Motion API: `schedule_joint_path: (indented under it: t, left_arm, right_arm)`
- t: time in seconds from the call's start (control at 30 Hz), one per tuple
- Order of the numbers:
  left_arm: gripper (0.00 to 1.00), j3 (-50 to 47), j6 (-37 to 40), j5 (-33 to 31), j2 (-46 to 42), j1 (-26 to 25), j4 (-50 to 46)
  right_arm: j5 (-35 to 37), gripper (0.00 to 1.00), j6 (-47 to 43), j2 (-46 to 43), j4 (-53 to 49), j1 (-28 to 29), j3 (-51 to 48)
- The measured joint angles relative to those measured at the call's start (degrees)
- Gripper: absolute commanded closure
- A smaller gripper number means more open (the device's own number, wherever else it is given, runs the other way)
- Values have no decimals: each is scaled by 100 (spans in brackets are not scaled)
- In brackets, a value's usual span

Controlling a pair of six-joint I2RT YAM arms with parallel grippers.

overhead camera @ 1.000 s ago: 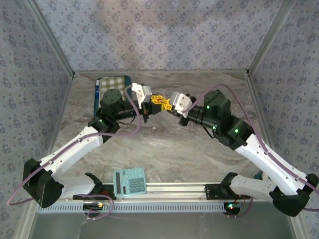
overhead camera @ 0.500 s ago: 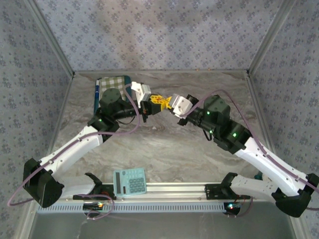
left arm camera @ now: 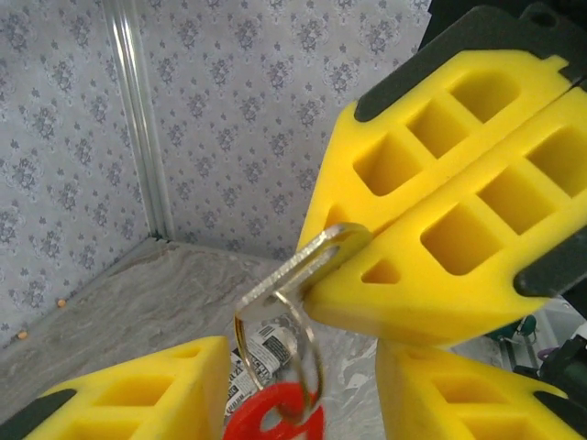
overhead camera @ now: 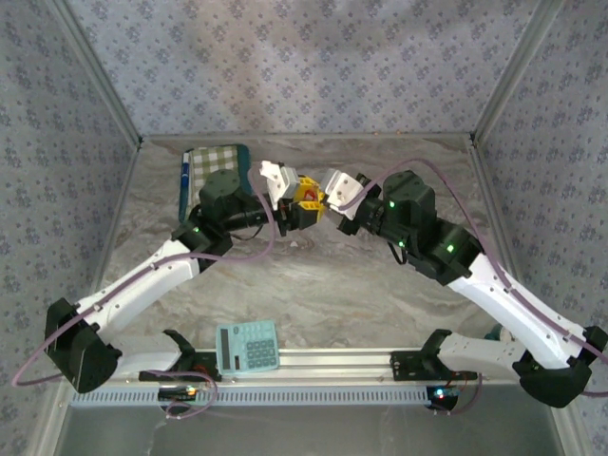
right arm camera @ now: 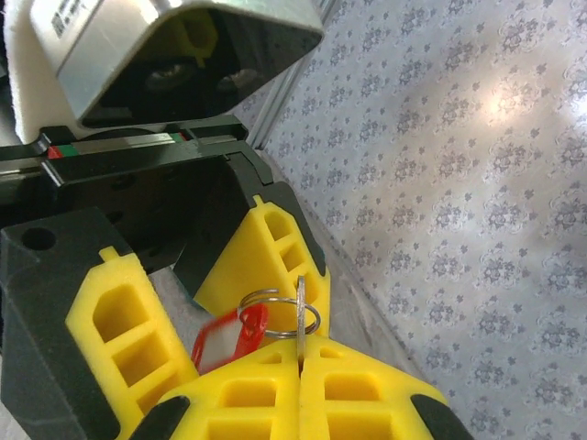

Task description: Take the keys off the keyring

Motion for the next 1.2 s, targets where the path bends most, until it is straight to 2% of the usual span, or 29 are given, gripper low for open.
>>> schedule_joint_path:
  t: [0.37,0.53,0.6,0.7,0.8,1.07,1.2]
  left_arm:
    - [53,-61,22,-149,74,-37,284]
    - [59,-85,33,-146,129,-44,450]
    - [66,-101,28,-146,129,-44,496]
    - [70,-105,55,-144,129,-66,542]
    - [70,-105,61,-142,129,-74,564]
    - [60,-105,42,-219,133,-74,627]
    - [59,-105,37,-264,133,-74,640]
  right_arm:
    - [107,100,66,0,-35,-7,7]
    - [160,100,103,0,-28,-22,4]
    - [177,100,105,0,-15,-22,7]
    - [181,100,107,-2,13,-22,4]
    - [190,100,129,-2,35,-22,4]
    - [188,100,149,-13,68,-22,4]
    - [186,100,149,-13,79,-22,4]
